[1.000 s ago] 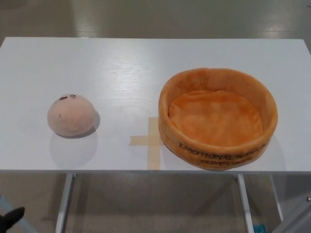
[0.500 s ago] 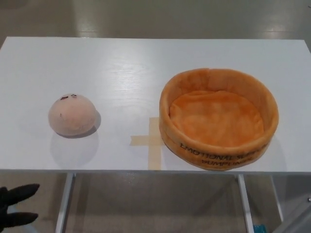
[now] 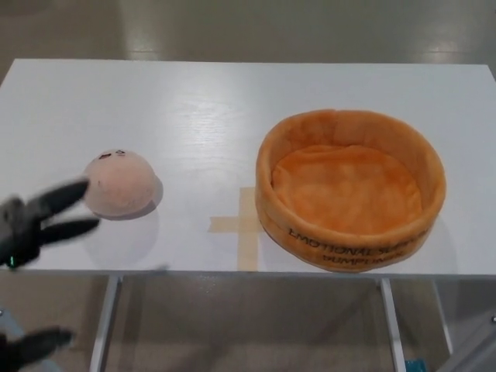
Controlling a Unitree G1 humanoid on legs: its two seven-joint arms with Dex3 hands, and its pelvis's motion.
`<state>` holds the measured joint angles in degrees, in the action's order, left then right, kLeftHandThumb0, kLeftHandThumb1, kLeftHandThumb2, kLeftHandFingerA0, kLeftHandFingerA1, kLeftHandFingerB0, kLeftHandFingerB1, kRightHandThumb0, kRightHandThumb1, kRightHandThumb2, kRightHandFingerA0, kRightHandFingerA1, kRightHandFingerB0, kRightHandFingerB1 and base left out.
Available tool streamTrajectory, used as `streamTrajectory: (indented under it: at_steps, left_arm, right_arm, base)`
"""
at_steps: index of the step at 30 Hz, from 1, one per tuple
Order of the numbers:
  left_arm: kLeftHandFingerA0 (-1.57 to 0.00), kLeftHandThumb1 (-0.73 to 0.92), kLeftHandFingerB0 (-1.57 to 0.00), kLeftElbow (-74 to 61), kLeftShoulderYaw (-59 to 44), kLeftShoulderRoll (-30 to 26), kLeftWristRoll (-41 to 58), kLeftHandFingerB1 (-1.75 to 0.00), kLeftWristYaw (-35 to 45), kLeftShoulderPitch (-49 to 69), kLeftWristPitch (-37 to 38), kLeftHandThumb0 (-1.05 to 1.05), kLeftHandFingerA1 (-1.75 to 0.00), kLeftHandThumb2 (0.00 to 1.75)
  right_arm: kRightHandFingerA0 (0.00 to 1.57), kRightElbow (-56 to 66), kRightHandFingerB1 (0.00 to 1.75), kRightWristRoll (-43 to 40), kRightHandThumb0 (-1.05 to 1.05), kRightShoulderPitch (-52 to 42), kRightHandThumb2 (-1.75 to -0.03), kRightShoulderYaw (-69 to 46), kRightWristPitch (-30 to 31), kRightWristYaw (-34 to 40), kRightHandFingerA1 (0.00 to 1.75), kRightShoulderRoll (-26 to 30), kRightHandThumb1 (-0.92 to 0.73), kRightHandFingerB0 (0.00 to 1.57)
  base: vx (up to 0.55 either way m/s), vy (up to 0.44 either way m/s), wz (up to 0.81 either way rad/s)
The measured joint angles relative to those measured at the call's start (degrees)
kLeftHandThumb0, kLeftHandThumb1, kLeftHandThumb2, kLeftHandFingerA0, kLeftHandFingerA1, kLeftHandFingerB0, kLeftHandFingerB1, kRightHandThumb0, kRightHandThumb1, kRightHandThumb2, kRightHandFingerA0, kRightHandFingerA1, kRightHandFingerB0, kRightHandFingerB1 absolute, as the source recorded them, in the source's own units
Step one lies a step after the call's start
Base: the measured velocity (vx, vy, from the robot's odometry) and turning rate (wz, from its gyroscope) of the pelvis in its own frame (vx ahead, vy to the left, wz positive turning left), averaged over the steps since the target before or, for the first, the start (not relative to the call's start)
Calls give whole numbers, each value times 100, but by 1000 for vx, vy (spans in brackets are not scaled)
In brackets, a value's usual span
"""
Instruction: Use the left hand to pick up the pink round toy on the left and place it inside the orange plate on the desk.
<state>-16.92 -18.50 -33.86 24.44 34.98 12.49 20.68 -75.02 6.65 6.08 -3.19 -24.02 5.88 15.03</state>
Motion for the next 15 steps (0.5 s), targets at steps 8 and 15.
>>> streamTrajectory:
  at_steps: [8,15]
  left_arm:
    - [-29,51,-17,714,269,61,-667,-32,-528,-1478,-388,-23,-42,61]
    - [-31,51,-20,2096,713,61,-1399,-28,-929,-2903,-413,-20,-39,55]
  right_arm:
    - [74,6,44,4,-34,23,-58,3,-3,1,59,1,-57,61]
    - [78,17,44,10,-36,70,-57,21,-7,4,65,1,-58,62]
  base:
    - [0,0,0]
    - [0,0,0]
